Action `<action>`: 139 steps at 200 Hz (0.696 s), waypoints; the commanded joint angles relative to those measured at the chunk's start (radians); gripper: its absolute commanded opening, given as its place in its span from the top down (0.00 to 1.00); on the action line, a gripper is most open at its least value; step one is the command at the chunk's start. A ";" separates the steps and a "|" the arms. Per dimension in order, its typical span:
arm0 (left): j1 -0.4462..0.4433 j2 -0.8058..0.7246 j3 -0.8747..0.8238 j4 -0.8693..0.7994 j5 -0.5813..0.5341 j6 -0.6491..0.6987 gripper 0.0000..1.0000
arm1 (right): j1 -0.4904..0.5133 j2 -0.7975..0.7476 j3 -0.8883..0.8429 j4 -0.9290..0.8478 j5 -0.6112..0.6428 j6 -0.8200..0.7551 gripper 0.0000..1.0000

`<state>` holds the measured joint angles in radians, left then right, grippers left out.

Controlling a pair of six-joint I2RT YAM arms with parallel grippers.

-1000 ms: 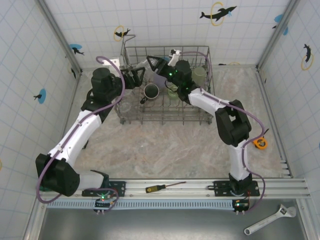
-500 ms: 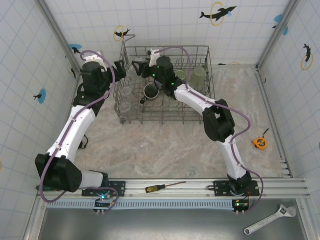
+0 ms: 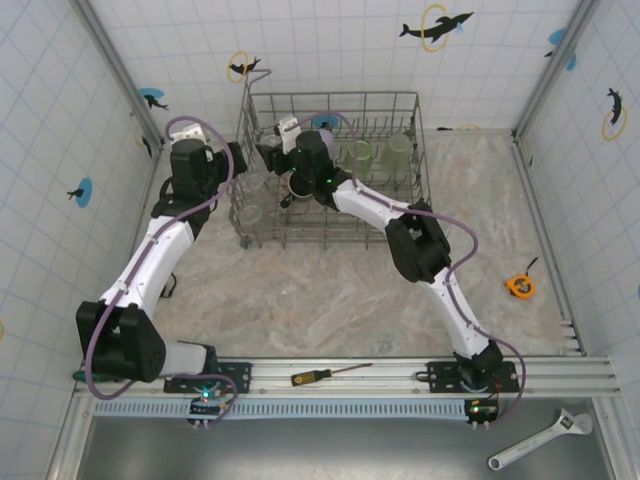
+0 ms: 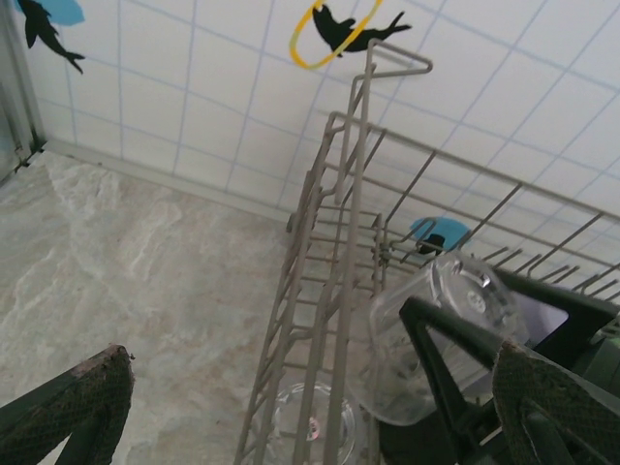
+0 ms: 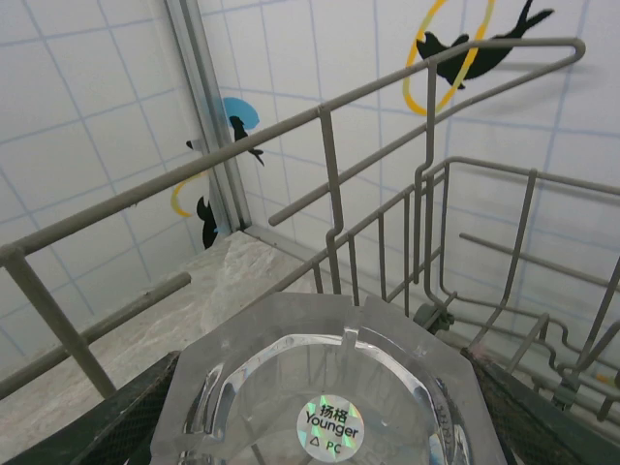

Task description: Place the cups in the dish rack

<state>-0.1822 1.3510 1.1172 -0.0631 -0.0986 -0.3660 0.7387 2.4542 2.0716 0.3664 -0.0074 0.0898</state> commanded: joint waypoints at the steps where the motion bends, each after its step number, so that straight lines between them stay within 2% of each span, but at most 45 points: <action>1: 0.001 -0.026 -0.025 0.037 -0.012 0.025 0.03 | 0.018 0.038 0.068 0.116 0.049 -0.076 0.49; 32: 0.002 -0.018 -0.027 0.029 0.014 0.021 0.03 | 0.028 0.081 0.087 0.188 0.070 -0.128 0.49; 62: 0.003 -0.021 -0.019 0.012 0.008 0.032 0.03 | 0.029 0.144 0.168 0.177 0.075 -0.135 0.48; 139: 0.001 -0.021 -0.017 0.005 0.014 0.038 0.03 | 0.028 0.198 0.212 0.163 0.049 -0.160 0.46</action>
<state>-0.1822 1.3483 1.0935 -0.0532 -0.0937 -0.3614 0.7570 2.6045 2.2475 0.4770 0.0509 -0.0494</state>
